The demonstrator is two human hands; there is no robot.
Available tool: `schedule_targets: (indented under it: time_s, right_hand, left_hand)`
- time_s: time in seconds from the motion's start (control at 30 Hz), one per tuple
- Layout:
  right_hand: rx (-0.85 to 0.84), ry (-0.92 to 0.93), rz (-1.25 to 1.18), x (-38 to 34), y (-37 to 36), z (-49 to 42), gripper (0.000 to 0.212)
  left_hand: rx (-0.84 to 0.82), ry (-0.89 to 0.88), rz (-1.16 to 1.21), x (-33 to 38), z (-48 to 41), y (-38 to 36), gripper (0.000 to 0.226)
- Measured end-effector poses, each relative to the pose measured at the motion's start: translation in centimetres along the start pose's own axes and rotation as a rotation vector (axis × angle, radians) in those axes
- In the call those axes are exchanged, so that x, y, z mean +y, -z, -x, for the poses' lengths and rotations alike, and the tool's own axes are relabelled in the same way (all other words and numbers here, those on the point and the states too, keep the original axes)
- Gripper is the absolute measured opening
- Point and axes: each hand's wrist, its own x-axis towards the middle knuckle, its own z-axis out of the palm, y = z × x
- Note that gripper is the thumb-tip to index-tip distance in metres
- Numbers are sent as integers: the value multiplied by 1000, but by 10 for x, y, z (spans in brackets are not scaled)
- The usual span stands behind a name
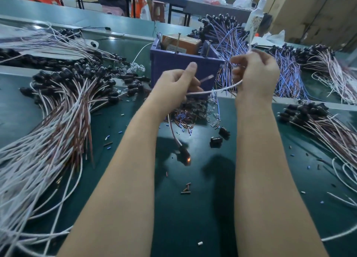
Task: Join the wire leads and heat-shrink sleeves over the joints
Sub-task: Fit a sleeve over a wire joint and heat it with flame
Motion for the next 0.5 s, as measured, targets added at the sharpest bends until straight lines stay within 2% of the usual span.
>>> schedule_targets:
  time_s: [0.07, 0.13, 0.2, 0.27, 0.33, 0.4, 0.47, 0.5]
  right_hand:
    - [39, -106, -202, 0, 5, -2, 5]
    - [5, -263, -258, 4, 8, 2, 21]
    - [-60, -423, -178, 9, 9, 6, 45]
    - [-178, -541, -48, 10, 9, 16, 73]
    - [-387, -623, 62, 6, 10, 32, 87]
    - [-648, -652, 270, 3, 17, 55, 78]
    - [-835, -567, 419, -2, 31, 72, 44]
    - [-826, -514, 402, -5, 40, 76, 27]
  left_hand:
    - [-254, 51, -14, 7, 6, 4, 49]
    - [-366, 34, 43, 11, 10, 3, 37]
    - [-245, 14, 144, 18, 9, 1, 26]
    - [24, 46, 320, 26, 4, -1, 26]
    - [251, 91, 563, 35, 1, -4, 25]
    - [401, 109, 728, 44, 0, -9, 21]
    - [493, 95, 767, 52, 3, -18, 15]
    - [526, 76, 757, 57, 5, -22, 11]
